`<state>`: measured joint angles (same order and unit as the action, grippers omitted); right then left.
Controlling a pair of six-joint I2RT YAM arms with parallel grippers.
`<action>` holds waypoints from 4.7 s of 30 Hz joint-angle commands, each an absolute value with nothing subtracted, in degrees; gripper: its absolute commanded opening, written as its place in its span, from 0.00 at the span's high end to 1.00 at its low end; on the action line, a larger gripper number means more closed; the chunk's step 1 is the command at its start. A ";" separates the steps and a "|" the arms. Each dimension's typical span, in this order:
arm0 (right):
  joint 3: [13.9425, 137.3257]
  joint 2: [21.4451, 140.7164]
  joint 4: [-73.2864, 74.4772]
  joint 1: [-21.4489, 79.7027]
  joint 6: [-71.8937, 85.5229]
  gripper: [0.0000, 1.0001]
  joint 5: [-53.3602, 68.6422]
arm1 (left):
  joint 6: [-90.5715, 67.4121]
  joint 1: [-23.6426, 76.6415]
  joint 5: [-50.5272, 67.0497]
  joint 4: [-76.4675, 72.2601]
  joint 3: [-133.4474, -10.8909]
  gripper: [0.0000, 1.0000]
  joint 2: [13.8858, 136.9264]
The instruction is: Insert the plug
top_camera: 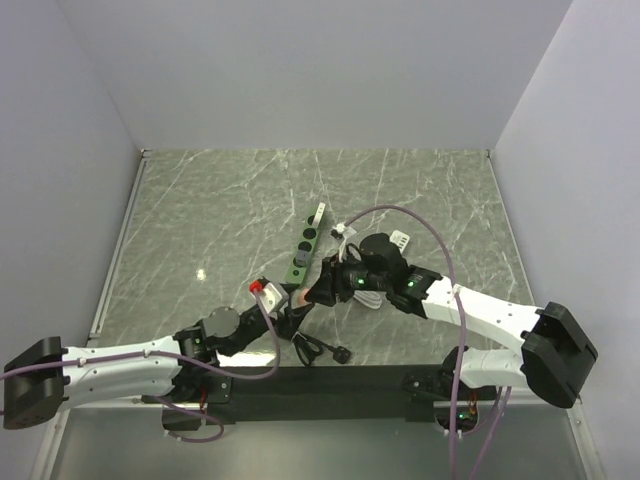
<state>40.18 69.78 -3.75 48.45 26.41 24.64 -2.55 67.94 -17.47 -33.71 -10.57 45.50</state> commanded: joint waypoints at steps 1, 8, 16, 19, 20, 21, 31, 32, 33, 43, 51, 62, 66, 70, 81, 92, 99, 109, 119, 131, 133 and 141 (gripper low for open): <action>37.71 67.85 -8.07 45.97 29.09 1.00 28.12 | -2.55 68.03 -17.93 -42.27 -10.46 0.38 43.42; 35.42 65.57 -14.58 43.42 34.00 1.00 31.99 | -2.29 68.03 -13.46 -44.29 -9.67 0.37 43.15; 35.07 60.74 -20.21 42.54 39.28 1.00 33.83 | -2.02 68.03 -11.17 -46.32 -8.00 0.37 42.19; 35.16 60.12 -21.70 42.54 40.51 1.00 34.80 | -1.93 68.03 -10.72 -47.11 -7.65 0.36 41.40; 35.16 60.03 -22.14 42.54 40.87 1.00 35.85 | -1.76 68.03 -10.64 -47.28 -7.73 0.36 41.31; 34.72 60.12 -23.54 42.54 41.39 1.00 36.29 | -1.67 67.94 -10.55 -47.37 -8.00 0.36 41.22; 32.26 60.73 -30.58 42.54 46.14 1.00 40.69 | -0.62 67.94 -10.98 -52.90 -8.88 0.40 44.91; 32.17 60.73 -30.59 42.45 46.32 1.00 40.78 | -0.62 68.03 -10.99 -53.43 -8.79 0.42 45.43; 31.82 60.56 -31.28 42.54 46.49 1.00 41.04 | -0.62 67.94 -10.99 -53.87 -8.88 0.47 45.70; 31.12 62.40 -33.05 42.45 47.64 1.00 42.80 | 1.93 67.94 -9.58 -57.66 -9.05 0.71 48.16; 30.50 65.12 -34.36 42.54 47.64 1.00 43.15 | 2.02 67.94 -10.55 -58.53 -8.79 0.87 48.69; 34.44 62.49 -20.42 42.54 38.59 0.63 35.78 | 1.50 67.94 -11.25 -56.25 -6.69 0.99 45.88; 35.51 61.44 -17.59 42.54 35.61 0.26 33.05 | 0.53 67.94 -12.39 -53.88 -6.15 0.99 44.12; 36.56 59.16 -13.89 42.63 31.65 0.10 26.99 | -1.56 67.94 -13.79 -51.16 -6.94 0.99 44.73; 42.00 53.43 -1.15 52.89 19.87 0.10 6.27 | -4.57 67.94 -15.56 -45.53 -11.86 0.99 51.94; 50.53 64.50 9.57 63.63 16.26 0.13 -10.18 | -6.15 67.59 -15.56 -40.87 -14.77 0.99 54.14; 50.36 63.20 11.51 65.21 15.73 0.14 -12.31 | -6.24 66.97 -16.52 -39.99 -14.85 0.99 53.70; 50.45 65.56 10.55 65.30 13.01 0.24 -8.45 | -5.89 66.89 -14.68 -41.04 -14.24 0.99 53.26; 51.41 68.73 10.19 65.30 11.69 0.79 -8.26 | -5.89 66.80 -14.76 -42.27 -13.80 0.99 53.70; 52.82 67.85 5.64 55.29 8.62 0.98 -4.49 | -8.08 64.52 -17.14 -43.33 -12.48 0.06 53.17; 52.38 67.76 3.70 52.04 7.13 0.99 -0.20 | -8.26 63.73 -16.61 -43.85 -12.13 0.06 53.35; 52.82 71.45 0.09 45.36 4.57 0.99 4.56 | -9.84 57.75 -18.02 -45.26 -13.09 0.05 61.05</action>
